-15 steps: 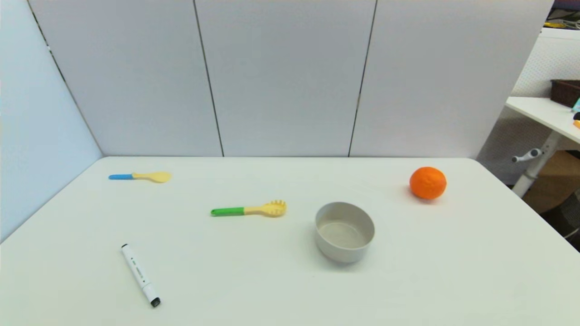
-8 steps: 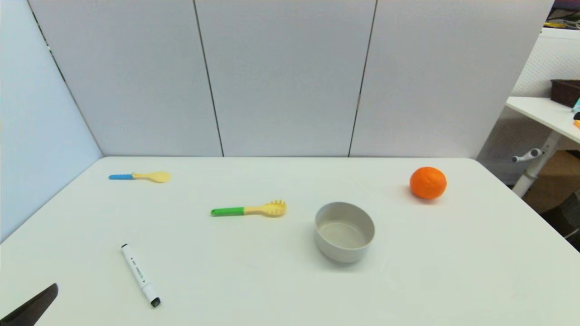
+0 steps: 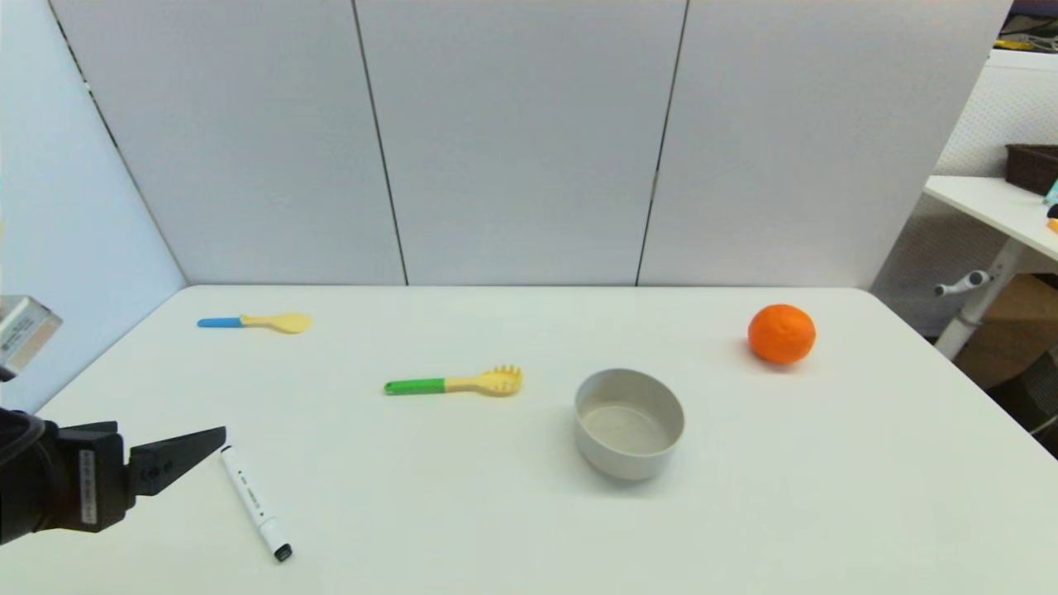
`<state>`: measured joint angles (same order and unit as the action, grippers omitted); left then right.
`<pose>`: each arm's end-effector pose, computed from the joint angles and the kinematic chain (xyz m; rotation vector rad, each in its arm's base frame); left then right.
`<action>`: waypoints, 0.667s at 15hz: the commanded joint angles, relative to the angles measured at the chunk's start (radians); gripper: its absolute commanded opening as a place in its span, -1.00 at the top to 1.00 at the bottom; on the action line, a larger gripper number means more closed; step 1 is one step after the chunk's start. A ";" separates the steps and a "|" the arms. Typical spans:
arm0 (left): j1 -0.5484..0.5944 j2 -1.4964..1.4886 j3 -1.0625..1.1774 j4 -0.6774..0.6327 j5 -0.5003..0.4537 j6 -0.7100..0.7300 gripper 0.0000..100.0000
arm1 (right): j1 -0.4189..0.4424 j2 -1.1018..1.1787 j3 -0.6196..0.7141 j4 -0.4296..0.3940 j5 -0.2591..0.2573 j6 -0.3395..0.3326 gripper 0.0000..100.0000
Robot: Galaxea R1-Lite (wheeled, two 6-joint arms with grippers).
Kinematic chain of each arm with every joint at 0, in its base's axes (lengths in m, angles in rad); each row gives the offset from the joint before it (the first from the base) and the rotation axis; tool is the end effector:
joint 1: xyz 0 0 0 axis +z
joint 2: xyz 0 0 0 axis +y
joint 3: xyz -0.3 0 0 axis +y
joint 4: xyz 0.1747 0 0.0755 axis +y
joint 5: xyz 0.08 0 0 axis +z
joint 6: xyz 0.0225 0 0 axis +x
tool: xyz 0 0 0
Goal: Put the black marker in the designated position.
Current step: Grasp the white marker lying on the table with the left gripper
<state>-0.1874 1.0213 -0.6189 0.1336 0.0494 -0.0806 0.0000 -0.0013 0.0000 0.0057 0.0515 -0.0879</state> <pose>0.1198 -0.0216 0.2046 -0.0152 0.5376 -0.1131 -0.0229 0.0012 0.0749 -0.0878 0.0021 0.0517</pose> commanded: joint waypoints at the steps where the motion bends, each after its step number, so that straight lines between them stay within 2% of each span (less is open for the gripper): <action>1: -0.124 0.177 -0.054 0.043 0.159 -0.180 -1.00 | 0.000 0.001 0.000 0.000 0.001 -0.001 -1.00; 3: -0.168 0.227 -0.071 0.057 0.211 -0.274 -1.00 | 0.000 0.001 0.000 0.000 0.001 -0.001 -1.00; 6: -0.216 0.280 -0.059 0.087 0.345 -0.381 -1.00 | 0.000 0.001 0.000 0.000 0.001 -0.001 -1.00; 10: -0.265 0.349 -0.001 0.078 0.402 -0.570 -1.00 | 0.000 0.001 0.000 0.000 0.001 -0.001 -1.00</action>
<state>-0.4277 1.3153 -0.6489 0.2153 0.4270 -0.5730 0.0000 -0.0013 0.0000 0.0057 0.0515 -0.0879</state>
